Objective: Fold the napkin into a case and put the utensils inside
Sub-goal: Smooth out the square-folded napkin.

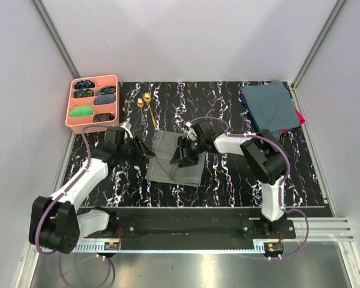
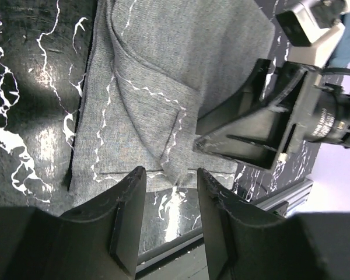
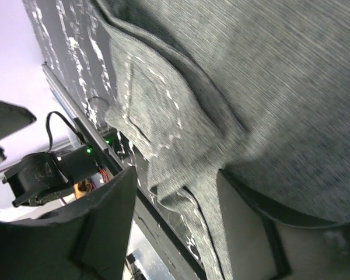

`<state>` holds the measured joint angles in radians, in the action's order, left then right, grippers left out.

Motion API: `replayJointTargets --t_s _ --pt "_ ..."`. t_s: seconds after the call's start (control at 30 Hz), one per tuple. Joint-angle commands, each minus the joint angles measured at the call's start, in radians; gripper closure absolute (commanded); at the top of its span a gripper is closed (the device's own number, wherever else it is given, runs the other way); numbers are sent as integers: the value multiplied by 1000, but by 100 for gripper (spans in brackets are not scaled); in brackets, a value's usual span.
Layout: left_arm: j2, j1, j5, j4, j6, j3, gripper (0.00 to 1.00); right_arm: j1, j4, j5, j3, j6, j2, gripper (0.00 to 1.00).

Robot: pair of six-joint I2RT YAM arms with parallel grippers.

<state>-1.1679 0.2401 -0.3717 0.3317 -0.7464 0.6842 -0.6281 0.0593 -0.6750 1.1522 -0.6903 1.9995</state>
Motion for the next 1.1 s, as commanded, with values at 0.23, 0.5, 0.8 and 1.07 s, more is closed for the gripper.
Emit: replayJointTargets --t_s 0.23,0.5,0.8,1.07 --pt "106 -1 54 75 -1 43 57 -36 -96 -31 98 -22 53 70" --pt "201 -36 183 179 5 60 46 -188 112 -38 245 54 70 73" --pt "-22 -56 68 146 53 64 36 -148 143 61 24 63 -234 41" --pt "-113 -53 50 76 48 44 36 -128 163 181 -155 60 -344 54"
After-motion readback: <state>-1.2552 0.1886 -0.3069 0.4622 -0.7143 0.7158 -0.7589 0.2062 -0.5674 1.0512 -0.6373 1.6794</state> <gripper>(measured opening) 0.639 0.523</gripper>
